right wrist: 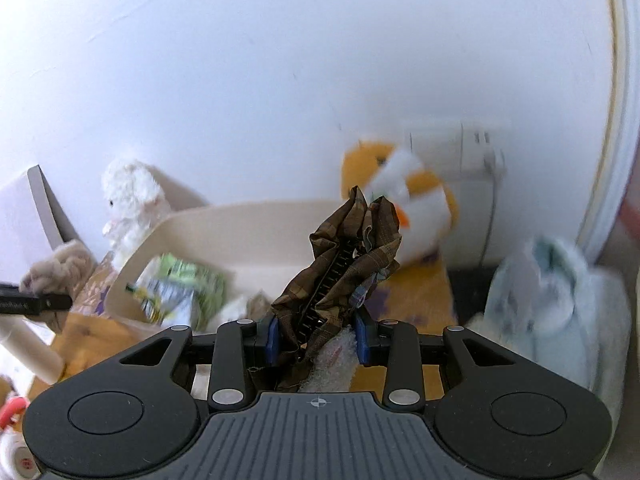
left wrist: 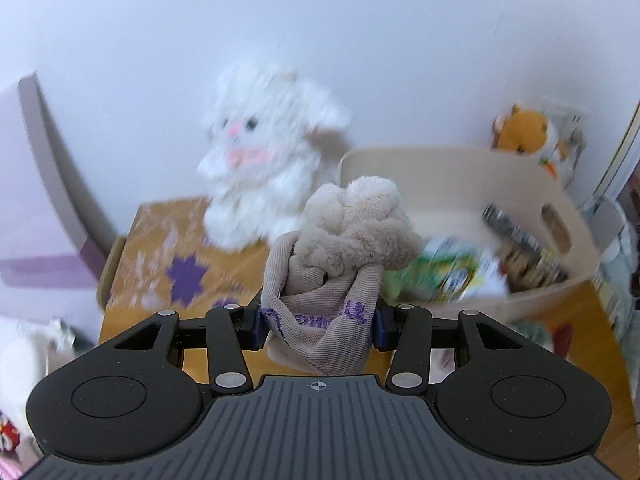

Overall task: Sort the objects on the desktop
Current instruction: 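Carry the sock and brown cloth into the beige basket and open both tools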

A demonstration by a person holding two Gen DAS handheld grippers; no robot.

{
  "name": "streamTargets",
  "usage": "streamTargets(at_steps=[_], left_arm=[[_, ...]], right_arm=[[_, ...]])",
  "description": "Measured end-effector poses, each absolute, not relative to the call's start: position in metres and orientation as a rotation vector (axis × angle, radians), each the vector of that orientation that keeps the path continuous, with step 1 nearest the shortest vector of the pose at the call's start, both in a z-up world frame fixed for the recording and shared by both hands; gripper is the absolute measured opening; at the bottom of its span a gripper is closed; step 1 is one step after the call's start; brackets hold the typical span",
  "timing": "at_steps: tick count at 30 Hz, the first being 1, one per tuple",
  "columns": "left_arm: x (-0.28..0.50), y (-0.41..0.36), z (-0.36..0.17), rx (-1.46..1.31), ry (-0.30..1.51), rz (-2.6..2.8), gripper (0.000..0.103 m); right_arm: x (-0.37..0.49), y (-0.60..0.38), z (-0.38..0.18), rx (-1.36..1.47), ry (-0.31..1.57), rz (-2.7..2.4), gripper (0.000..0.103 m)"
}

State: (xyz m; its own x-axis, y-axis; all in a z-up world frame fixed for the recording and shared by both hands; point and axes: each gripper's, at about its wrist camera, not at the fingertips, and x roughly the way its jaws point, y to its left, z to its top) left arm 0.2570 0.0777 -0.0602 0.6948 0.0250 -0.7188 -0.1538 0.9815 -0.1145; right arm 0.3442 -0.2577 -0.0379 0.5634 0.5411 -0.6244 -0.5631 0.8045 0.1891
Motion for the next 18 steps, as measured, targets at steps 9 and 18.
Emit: streamTargets(at_steps=[9, 18], left_arm=[[0.307, 0.044, -0.036, -0.185, 0.734, 0.045, 0.048], [0.356, 0.021, -0.06, -0.188, 0.804, 0.032, 0.048]], right_arm=[[0.379, -0.233, -0.026, -0.052, 0.672, 0.693, 0.033], [0.397, -0.19, -0.036, -0.135, 0.675, 0.762, 0.033]])
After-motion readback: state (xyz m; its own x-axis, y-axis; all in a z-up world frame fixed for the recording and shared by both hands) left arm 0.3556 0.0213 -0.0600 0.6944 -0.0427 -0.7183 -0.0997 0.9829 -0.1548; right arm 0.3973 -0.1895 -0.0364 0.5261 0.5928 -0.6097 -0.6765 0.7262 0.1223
